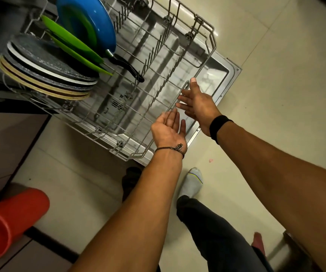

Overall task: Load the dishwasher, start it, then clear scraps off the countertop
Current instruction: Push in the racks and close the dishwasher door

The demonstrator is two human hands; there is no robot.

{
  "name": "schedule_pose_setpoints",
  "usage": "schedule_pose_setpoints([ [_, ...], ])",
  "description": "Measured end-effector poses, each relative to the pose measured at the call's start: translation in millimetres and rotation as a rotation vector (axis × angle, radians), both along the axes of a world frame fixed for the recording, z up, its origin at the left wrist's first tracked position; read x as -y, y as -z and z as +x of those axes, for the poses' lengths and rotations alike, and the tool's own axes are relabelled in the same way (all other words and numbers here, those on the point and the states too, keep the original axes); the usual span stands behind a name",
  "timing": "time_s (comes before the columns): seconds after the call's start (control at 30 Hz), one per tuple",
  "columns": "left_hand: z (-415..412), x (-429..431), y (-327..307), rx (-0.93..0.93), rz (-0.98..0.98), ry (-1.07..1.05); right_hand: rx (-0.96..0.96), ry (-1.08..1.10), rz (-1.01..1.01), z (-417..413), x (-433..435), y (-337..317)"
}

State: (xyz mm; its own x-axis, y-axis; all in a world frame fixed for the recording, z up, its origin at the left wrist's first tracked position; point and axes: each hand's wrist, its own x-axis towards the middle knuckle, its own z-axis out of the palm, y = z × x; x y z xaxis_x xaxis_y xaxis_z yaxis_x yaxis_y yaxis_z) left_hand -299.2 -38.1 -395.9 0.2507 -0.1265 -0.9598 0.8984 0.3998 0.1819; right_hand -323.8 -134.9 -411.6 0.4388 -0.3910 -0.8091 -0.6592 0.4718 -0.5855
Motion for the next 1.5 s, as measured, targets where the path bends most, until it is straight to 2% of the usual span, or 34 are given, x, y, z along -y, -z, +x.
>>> schedule_pose_setpoints([
  [0.33,73.3,-24.7,-0.9,0.129,0.059,-0.056,0.089,-0.087,0.021,80.9,-22.8,-5.5],
  [0.87,213.8,-66.2,-2.7,0.223,0.078,0.006,0.148,-0.096,-0.023,224.4,-60.6,-1.5],
  [1.5,370.4,-106.5,7.2,0.365,0.117,0.034,0.213,-0.239,-0.069,386.4,-98.8,5.4],
])
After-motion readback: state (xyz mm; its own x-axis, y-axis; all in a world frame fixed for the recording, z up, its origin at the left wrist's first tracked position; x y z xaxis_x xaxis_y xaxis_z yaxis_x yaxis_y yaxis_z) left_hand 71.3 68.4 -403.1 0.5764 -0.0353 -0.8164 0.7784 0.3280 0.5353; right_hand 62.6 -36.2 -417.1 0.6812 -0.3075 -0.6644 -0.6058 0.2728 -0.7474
